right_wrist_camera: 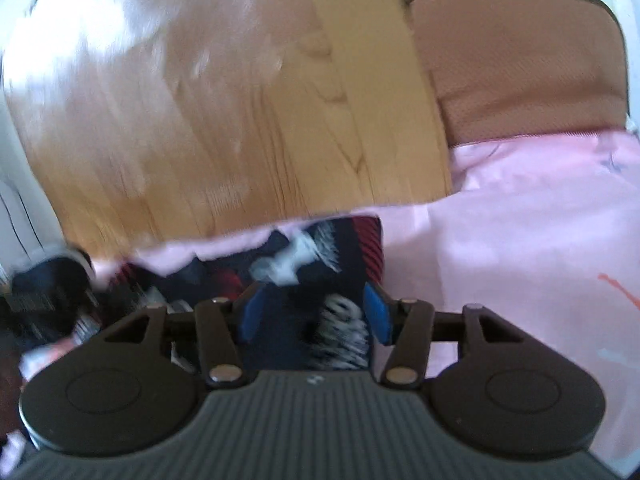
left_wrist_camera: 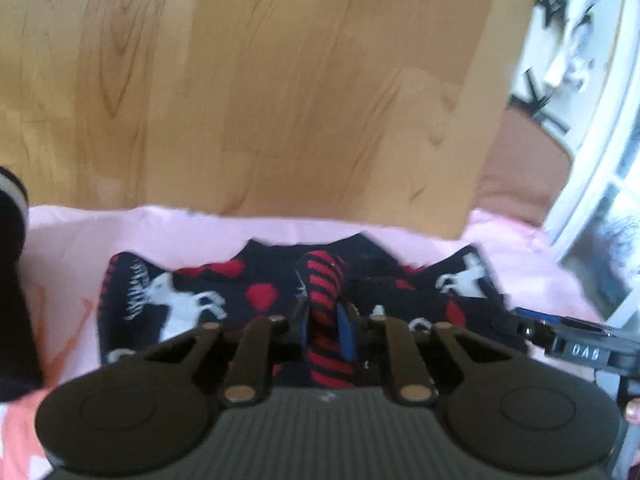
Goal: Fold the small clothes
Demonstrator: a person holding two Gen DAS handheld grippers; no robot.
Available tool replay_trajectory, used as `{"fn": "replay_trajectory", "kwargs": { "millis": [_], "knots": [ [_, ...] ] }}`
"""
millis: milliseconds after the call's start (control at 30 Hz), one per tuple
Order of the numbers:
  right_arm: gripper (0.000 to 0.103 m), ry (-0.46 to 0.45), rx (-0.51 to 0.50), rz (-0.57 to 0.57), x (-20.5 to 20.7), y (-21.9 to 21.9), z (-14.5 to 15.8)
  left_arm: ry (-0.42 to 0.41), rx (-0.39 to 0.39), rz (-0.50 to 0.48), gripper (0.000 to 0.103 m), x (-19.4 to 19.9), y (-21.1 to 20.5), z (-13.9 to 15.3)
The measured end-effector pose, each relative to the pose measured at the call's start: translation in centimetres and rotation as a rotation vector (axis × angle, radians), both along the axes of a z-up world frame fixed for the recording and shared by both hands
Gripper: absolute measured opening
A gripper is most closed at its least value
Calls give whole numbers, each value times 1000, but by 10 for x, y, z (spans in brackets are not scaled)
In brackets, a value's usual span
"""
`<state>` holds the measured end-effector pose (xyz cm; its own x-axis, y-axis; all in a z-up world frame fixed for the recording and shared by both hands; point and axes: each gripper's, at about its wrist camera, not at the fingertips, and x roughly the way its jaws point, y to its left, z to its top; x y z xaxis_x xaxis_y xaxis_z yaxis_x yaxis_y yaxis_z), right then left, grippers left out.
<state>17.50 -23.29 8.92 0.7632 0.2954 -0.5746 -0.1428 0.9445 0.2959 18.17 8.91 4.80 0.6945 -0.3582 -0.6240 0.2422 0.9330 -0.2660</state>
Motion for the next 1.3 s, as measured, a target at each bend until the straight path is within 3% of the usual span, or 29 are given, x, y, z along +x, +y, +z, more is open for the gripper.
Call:
{"fn": "replay_trajectory", "kwargs": {
  "millis": [100, 167, 200, 233, 267, 400, 500, 567, 633, 700, 867, 933, 1133, 1200, 1233, 1267, 1300],
  "knots": [
    [56, 94, -48, 17, 10, 10, -23, 65, 40, 15, 23, 6, -1, -27],
    [40, 115, 27, 13, 12, 1, -27, 24, 43, 11, 30, 1, -4, -33],
    [36, 114, 54, 9, 11, -3, -26, 21, 51, -8, 42, 0, -7, -32],
    [30, 93, 41, -7, 6, -5, -23, 16, 57, -23, 49, 0, -11, -31],
    [29, 68, 3, -24, 1, -4, -21, 0, 71, -23, 50, -2, -13, -32],
    [31, 87, 30, -91, 0, -9, -28, -37, 146, -22, 50, -1, -27, -37],
    [42, 98, 5, -96, 3, -4, -27, -30, 124, -19, 52, 1, -23, -36],
    [55, 118, 30, -129, 2, -11, -27, -24, 111, -12, 53, -1, -19, -34],
    [55, 126, 97, -164, -6, -21, -26, -21, 120, 3, 58, -7, -14, -28],
    [55, 106, 134, -189, -23, -29, -19, -40, 108, 14, 59, -20, -2, -18],
    [55, 48, 111, -160, -70, -45, 1, -84, 94, 59, 68, -76, 45, 4],
    [55, 42, 113, -128, -84, -47, 3, -63, 87, 90, 73, -101, 65, 4],
    [53, 55, 82, -14, -113, -35, 3, 57, 40, 179, 74, -183, 109, -11],
    [50, 82, 37, 5, -120, -30, -3, 54, 25, 187, 74, -212, 113, -10],
    [45, 106, 3, 0, -123, -30, -8, 50, 17, 183, 73, -224, 113, -8],
    [32, 105, -26, -12, -128, -31, -12, 48, 9, 176, 73, -235, 112, -7],
    [28, 80, -58, -33, -136, -33, -14, 50, 3, 168, 72, -244, 111, -5]
  ]
}}
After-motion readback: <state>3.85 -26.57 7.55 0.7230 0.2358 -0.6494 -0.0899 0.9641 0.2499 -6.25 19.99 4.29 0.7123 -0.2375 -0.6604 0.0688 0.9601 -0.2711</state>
